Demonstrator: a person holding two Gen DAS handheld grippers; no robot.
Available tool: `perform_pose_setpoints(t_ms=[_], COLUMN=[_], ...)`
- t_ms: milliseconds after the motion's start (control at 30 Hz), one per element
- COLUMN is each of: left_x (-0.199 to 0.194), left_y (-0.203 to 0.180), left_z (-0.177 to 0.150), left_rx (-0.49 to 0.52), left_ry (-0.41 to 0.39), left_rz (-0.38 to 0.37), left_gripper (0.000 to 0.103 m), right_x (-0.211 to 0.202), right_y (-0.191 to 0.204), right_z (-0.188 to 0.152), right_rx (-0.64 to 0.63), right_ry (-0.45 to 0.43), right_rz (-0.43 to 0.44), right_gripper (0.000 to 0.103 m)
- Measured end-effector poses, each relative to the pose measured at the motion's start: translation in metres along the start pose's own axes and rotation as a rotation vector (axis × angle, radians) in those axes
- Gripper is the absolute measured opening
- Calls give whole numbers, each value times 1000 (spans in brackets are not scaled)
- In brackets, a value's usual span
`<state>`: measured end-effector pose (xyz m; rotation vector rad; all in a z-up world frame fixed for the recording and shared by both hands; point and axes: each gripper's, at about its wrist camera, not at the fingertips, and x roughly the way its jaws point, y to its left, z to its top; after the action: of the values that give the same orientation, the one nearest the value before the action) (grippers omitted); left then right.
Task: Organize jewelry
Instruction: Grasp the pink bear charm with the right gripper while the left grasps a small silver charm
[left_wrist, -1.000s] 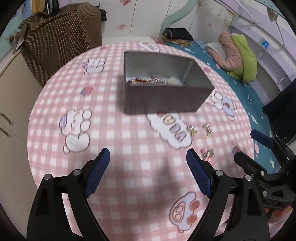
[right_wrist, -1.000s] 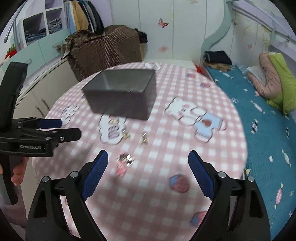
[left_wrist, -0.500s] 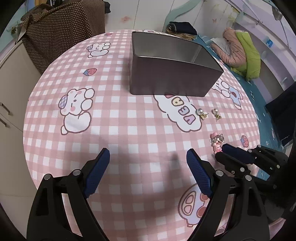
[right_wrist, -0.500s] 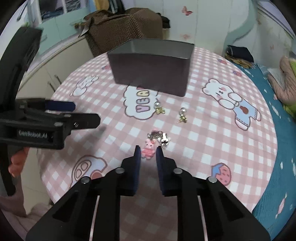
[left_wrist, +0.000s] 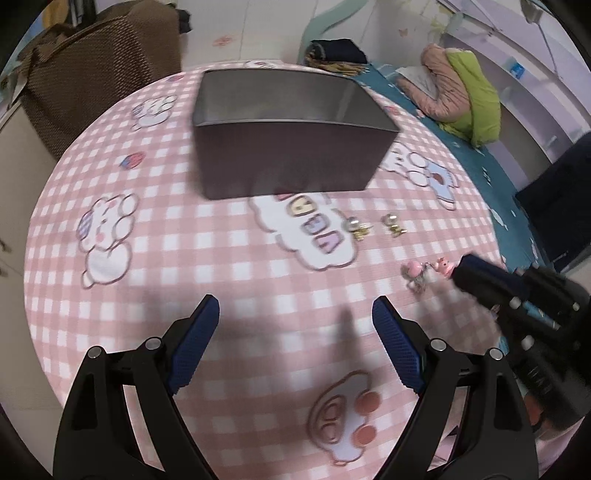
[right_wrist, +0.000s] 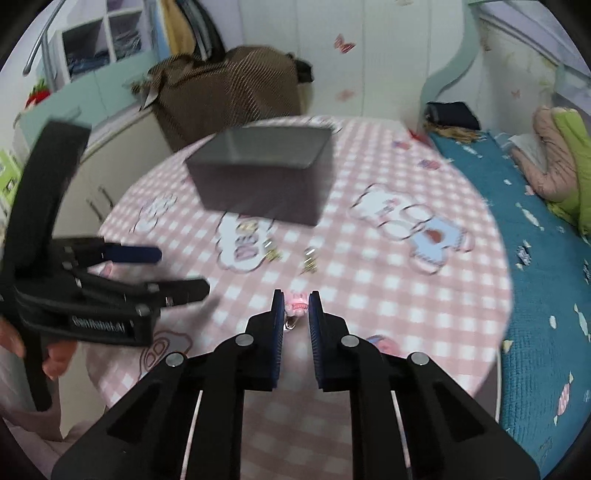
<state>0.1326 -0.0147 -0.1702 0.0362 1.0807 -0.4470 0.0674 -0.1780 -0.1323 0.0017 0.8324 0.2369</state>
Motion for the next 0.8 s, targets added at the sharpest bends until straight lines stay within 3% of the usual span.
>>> perform_pose_setpoints(t_ms=[133, 233, 367, 467, 533, 600, 800], left_x=[6, 12, 27, 32, 34, 35, 35], left_y=[-21, -42, -63, -73, -78, -83, -83], left_z=[6, 7, 7, 6, 7, 5, 2], left_rx=[37, 100, 143, 178, 193, 224, 242], left_ry=[-2, -16, 13, -2, -1, 1, 10], left_rz=[-87, -109, -118, -92, -86, -60, -55], left_gripper=[85, 84, 59, 49, 37, 15, 14], right_x=[-14, -19, -18, -14, -12, -10, -8], right_y=[-19, -34, -47, -52, -54, -54, -55], right_z=[5, 5, 1, -1, -2, -2, -1], right_rx=[41, 73, 98, 107, 109, 111, 112], right_ry=[-48, -63, -55, -46, -43, -42, -42], right_rz=[-44, -65, -70, -62, -54, -45, -37], right_gripper=[12, 12, 12, 12, 12, 12, 12])
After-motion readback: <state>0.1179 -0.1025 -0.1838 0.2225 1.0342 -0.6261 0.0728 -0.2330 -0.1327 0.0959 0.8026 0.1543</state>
